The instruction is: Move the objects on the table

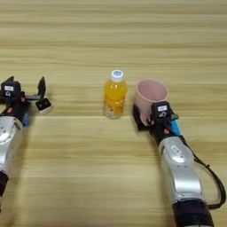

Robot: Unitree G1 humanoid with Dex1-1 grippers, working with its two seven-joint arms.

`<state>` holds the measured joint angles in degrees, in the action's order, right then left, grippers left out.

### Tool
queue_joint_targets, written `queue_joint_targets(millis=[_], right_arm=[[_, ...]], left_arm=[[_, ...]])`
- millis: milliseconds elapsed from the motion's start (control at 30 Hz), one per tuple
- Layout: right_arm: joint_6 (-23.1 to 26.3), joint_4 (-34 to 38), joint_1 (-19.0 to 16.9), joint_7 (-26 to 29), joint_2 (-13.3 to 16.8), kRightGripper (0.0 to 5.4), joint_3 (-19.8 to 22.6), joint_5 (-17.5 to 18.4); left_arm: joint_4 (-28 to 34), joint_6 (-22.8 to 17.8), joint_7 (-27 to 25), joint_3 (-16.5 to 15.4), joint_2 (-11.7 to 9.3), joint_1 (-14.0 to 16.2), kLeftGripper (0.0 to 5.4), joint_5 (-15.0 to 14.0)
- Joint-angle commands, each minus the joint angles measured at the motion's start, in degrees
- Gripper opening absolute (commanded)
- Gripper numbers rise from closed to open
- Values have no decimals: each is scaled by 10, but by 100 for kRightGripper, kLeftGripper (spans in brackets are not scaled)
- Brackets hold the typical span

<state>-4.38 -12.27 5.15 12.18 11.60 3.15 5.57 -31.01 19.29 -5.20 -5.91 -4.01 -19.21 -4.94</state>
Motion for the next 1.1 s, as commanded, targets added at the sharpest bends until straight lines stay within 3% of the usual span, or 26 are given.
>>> queue_joint_targets(millis=[33, 167, 200, 467, 567, 867, 1100], right_arm=[[-5, -21, 8, 9, -3, 413, -8, -7], [-10, -27, 9, 13, -5, 412, -10, -9], [-12, -27, 8, 14, -5, 448, -11, -12], [-11, 0, -4, 12, -2, 537, -13, -20], [-3, 19, -16, 12, 0, 537, -11, -18], [27, 103, -70, 14, 2, 537, -11, -15], [54, 195, -146, 8, 18, 537, 7, -22]], left_arm=[[0, 3, 3, 2, 1, -8, 540, 5], [1, 3, 3, 2, 1, -7, 540, 5], [1, 3, 3, 2, 1, -7, 540, 5], [2, 2, 4, 2, 1, -6, 540, 6], [3, 2, 4, 3, 2, -6, 540, 6], [3, 2, 4, 2, 1, -6, 540, 5], [6, 2, 5, 2, 1, -6, 540, 5]])
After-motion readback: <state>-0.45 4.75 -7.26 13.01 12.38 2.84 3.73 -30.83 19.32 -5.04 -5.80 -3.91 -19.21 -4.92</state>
